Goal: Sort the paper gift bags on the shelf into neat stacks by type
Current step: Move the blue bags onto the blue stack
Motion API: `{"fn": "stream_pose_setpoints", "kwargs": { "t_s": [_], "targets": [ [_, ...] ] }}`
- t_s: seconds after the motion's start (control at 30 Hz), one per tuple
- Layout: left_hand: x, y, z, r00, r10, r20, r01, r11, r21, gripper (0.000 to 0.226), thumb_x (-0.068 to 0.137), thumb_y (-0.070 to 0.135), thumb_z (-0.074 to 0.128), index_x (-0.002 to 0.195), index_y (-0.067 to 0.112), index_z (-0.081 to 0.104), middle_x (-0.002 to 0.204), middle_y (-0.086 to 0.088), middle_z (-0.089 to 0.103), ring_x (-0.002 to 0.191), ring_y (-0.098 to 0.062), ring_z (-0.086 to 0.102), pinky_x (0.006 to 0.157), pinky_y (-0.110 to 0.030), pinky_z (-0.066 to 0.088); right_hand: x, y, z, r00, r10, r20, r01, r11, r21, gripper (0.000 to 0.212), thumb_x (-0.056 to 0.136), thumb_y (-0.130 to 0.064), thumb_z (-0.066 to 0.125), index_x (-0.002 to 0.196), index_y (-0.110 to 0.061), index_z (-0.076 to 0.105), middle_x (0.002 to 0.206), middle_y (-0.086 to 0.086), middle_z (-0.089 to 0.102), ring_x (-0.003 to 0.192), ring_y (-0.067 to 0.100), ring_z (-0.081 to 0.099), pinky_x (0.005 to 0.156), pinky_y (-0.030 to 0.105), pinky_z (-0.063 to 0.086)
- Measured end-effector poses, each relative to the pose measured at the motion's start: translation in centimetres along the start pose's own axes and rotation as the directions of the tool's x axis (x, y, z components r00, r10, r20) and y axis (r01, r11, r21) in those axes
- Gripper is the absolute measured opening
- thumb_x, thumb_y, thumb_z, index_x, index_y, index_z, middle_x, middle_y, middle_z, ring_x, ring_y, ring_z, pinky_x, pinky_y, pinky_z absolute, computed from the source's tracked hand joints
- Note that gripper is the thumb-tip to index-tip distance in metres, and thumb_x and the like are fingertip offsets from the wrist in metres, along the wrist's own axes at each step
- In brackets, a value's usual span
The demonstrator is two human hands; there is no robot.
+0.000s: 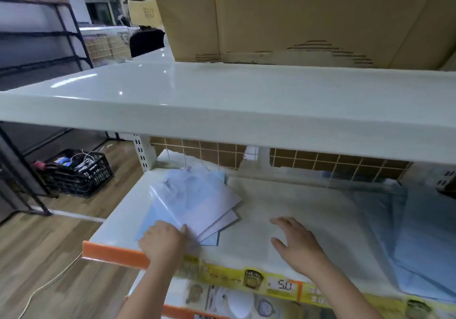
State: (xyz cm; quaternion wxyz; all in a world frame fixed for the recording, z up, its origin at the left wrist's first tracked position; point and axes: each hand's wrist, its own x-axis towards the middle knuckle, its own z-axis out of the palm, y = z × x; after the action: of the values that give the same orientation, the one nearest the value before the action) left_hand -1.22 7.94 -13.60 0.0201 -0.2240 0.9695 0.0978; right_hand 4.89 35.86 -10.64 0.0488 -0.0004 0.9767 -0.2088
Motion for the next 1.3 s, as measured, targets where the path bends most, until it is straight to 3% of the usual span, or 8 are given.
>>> {"fn": "stream_pose_setpoints", "kwargs": {
  "t_s": [0.17,0.4,0.63,0.77,0.9,1.07,1.2,1.3],
  "targets": [
    [4.5,-0.6,0.8,0.979,-0.032,0.202,0.04,0.999,-0.036,0.073,0.069,0.081,0.042,0.098,0.018,0.063,0.089,-0.001,0.069,0.088,-0.022,0.063,0.081,-0.035,0.04,0.5,-1.8,1.0,0.998,0.064,-0.023,-0.064,0.998,0.001,0.047,0.097,-0.033,0.045,0.143,-0.028,0.035,0.148,-0.009,0.033,0.137,0.012,0.034,0.112,0.027,0.027],
    [5.7,-0.7,0.0,0.961,0.098,0.258,0.053,0.852,-0.521,0.029,0.064,0.035,0.055,0.082,0.013,0.056,0.08,-0.01,0.063,0.079,-0.031,0.058,0.065,-0.032,0.039,1.2,-3.5,1.6,0.994,0.112,-0.019,-0.112,0.994,-0.014,0.047,0.097,-0.034,0.043,0.143,-0.028,0.035,0.149,-0.01,0.032,0.137,0.012,0.034,0.111,0.029,0.028],
    [5.7,-1.9,-2.5,0.962,0.214,0.17,0.075,0.392,-0.917,0.01,0.065,0.01,0.053,0.069,0.008,0.045,0.065,-0.01,0.039,0.068,-0.02,0.031,0.057,-0.032,0.021,1.9,-5.4,2.2,0.99,0.135,-0.029,-0.134,0.99,0.036,0.046,0.098,-0.033,0.044,0.143,-0.027,0.036,0.148,-0.009,0.035,0.136,0.013,0.036,0.111,0.028,0.029],
    [5.4,-3.0,-3.8,0.932,0.299,0.206,0.088,0.365,-0.927,0.004,0.074,-0.001,0.056,0.076,-0.001,0.052,0.071,-0.012,0.046,0.07,-0.021,0.038,0.061,-0.032,0.025,2.1,-6.3,2.8,0.978,0.204,-0.037,-0.197,0.97,0.146,0.046,0.099,-0.039,0.042,0.142,-0.025,0.039,0.147,-0.007,0.039,0.136,0.015,0.037,0.11,0.03,0.032],
    [4.3,-3.1,-5.1,0.888,0.379,0.261,0.123,0.352,-0.928,0.023,0.064,0.003,0.063,0.066,0.013,0.042,0.065,-0.007,0.037,0.066,-0.02,0.034,0.06,-0.032,0.021,2.3,-7.1,3.3,0.952,0.302,-0.043,-0.274,0.909,0.314,0.05,0.096,-0.046,0.045,0.138,-0.019,0.043,0.142,0.001,0.049,0.128,0.018,0.048,0.1,0.028,0.038],
    [2.2,-1.9,-4.9,0.796,0.513,0.322,0.166,0.326,-0.93,0.034,0.079,-0.019,0.055,0.07,0.012,0.042,0.062,-0.007,0.053,0.051,-0.019,0.053,0.048,-0.024,0.041,1.6,-7.1,4.0,0.897,0.441,-0.01,-0.334,0.693,0.639,0.063,0.077,-0.044,0.073,0.129,-0.02,0.048,0.126,0.002,0.061,0.111,0.018,0.06,0.091,0.025,0.048],
    [0.1,-0.4,-4.6,0.79,0.573,0.218,0.017,0.335,-0.942,0.035,0.087,-0.006,0.056,0.102,0.026,0.059,0.08,-0.01,0.067,0.073,-0.022,0.062,0.063,-0.023,0.046,-0.3,-5.8,3.4,0.847,0.525,-0.086,-0.299,0.603,0.74,0.028,0.078,-0.017,0.076,0.093,-0.016,0.053,0.096,0.0,0.062,0.088,0.016,0.06,0.065,0.016,0.045],
    [-1.3,1.0,-4.1,0.79,0.588,0.171,-0.041,0.33,-0.943,0.032,0.092,0.003,0.054,0.108,0.029,0.06,0.077,-0.004,0.072,0.089,-0.02,0.063,0.075,-0.024,0.045,-2.6,-5.0,2.0,0.84,0.52,-0.156,-0.263,0.641,0.721,0.023,0.087,-0.011,0.063,0.108,-0.012,0.054,0.106,-0.001,0.061,0.106,0.022,0.06,0.079,0.026,0.045]
  ]
}}
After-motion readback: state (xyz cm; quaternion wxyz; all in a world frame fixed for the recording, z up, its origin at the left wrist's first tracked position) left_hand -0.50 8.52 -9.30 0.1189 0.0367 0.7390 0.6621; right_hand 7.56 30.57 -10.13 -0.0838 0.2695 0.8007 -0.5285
